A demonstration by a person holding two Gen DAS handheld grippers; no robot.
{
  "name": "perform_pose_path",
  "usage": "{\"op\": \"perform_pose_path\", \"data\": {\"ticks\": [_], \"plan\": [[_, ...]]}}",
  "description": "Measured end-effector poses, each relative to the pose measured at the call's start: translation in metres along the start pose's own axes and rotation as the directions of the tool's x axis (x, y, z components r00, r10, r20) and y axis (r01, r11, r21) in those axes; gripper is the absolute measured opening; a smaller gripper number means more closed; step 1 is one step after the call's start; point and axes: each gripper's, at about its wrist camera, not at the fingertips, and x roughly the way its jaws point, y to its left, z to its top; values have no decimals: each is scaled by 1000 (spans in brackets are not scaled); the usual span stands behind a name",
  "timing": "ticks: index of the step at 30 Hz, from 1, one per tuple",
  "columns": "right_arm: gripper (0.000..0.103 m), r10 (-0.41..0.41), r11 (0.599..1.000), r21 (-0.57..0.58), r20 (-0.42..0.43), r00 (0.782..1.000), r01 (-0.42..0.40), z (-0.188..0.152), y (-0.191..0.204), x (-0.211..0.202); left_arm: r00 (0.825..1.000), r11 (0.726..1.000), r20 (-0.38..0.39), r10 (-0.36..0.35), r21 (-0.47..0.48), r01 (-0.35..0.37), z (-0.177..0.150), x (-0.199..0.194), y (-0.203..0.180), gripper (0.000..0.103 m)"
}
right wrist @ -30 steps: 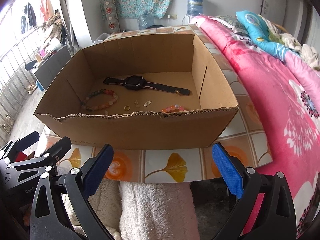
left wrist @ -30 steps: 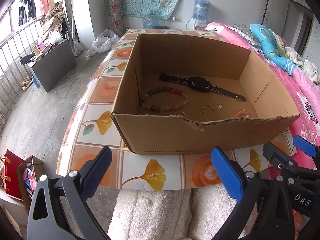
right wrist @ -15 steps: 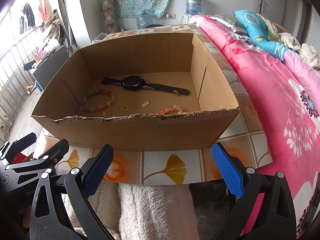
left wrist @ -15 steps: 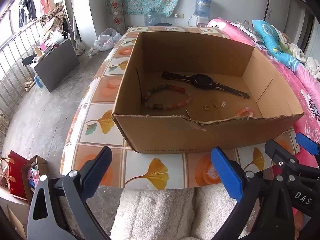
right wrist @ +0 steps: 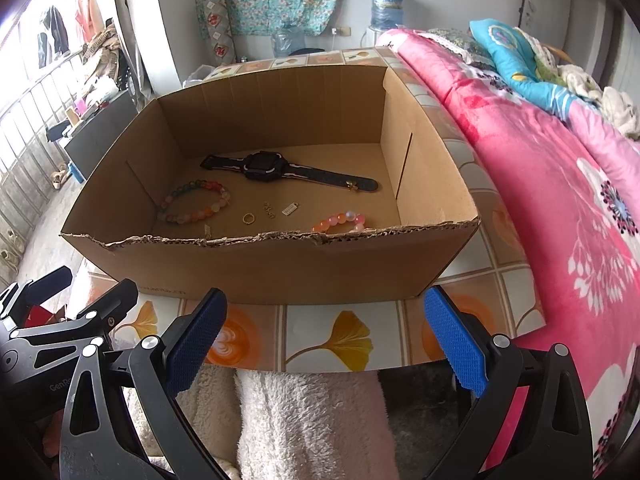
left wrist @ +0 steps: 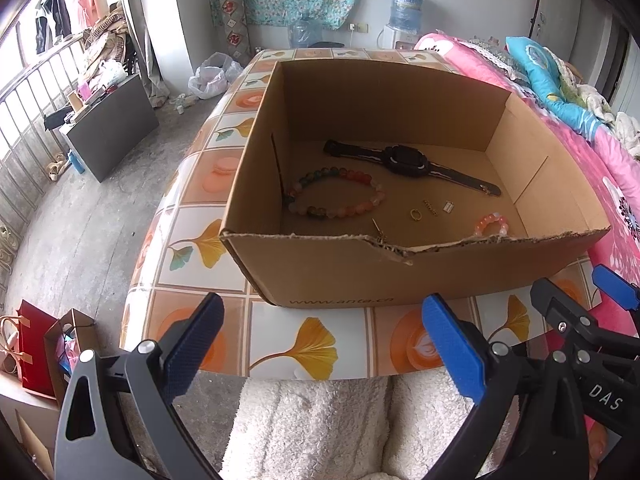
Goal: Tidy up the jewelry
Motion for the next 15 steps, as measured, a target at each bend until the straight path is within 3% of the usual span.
{"op": "perform_pose_path", "data": {"ticks": [15], "plan": [[95, 0, 1000, 6, -10, 1000, 1, 0, -4, 1, 1000, 1000, -22, -19, -9, 19, 1, 5, 0, 97]]}}
